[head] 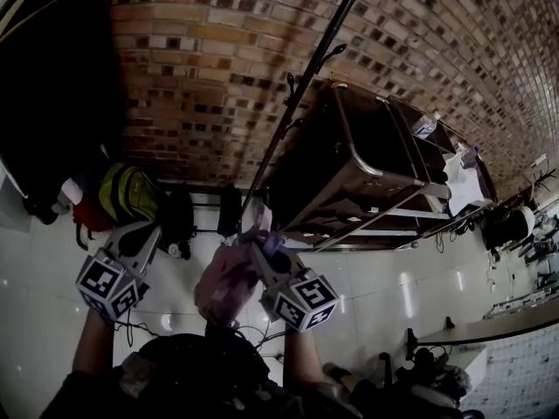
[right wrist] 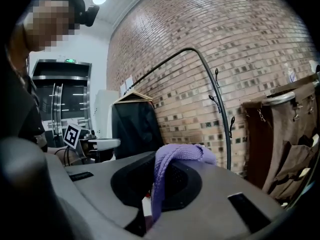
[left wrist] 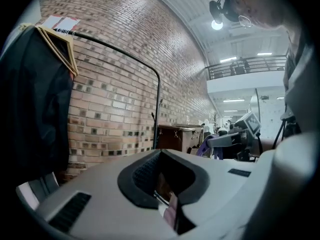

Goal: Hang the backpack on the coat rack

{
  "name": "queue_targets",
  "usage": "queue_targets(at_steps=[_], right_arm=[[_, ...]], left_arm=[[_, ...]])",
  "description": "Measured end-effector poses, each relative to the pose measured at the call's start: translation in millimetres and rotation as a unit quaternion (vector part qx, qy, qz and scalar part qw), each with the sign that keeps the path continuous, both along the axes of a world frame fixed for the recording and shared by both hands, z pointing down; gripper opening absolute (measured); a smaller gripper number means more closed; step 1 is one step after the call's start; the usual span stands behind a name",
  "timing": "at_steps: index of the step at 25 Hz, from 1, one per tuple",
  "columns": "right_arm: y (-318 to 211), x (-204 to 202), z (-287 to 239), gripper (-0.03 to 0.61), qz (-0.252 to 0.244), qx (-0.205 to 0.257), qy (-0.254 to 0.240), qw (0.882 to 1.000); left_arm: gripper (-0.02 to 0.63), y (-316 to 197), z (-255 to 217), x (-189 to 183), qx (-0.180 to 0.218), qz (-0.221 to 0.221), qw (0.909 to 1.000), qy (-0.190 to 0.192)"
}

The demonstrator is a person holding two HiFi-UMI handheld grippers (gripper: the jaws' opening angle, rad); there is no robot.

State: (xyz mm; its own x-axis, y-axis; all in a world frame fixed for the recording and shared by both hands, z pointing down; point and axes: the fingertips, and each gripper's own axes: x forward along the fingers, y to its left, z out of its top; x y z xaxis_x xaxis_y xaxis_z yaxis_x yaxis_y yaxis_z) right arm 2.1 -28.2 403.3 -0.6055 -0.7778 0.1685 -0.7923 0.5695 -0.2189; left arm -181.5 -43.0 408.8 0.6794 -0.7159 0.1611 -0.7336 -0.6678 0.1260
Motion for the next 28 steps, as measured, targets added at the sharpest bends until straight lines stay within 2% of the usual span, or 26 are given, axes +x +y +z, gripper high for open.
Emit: queue_targets(at_steps=[10, 17, 21, 24, 28], right_arm=[[-90.1, 80.2, -4.9, 0.009, -0.017, 0.01, 0.008, 1.0], [-139.8, 126.9, -7.1, 0.009, -0.034, 0.021, 0.019, 0.999], [-161.7, 147.0, -13.7, 0.009, -0.032, 0.023, 0.022, 0.999], [-176.0, 159.0, -17.6, 0.009, -0.026, 0.025, 0.019, 0.999], [-202.5, 172.9, -16.9, 0.009, -0.003, 0.026, 0.01, 1.0]], left_arm=[[0.04, -83.6, -7.5, 79.4, 0.015, -0.01, 0.9998, -0.005], [0.04, -128.3, -14.7, 115.9, 0.038, -0.035, 0.9986, -0.013], [0.04, -139.8, -25.0, 136.8, 0.048, -0.027, 0.9984, -0.008], [0.04, -148.5, -28.0, 148.2, 0.047, -0.02, 0.9985, -0.018], [0.04, -171.1, -25.6, 160.0, 0.046, -0.007, 0.9987, -0.022]])
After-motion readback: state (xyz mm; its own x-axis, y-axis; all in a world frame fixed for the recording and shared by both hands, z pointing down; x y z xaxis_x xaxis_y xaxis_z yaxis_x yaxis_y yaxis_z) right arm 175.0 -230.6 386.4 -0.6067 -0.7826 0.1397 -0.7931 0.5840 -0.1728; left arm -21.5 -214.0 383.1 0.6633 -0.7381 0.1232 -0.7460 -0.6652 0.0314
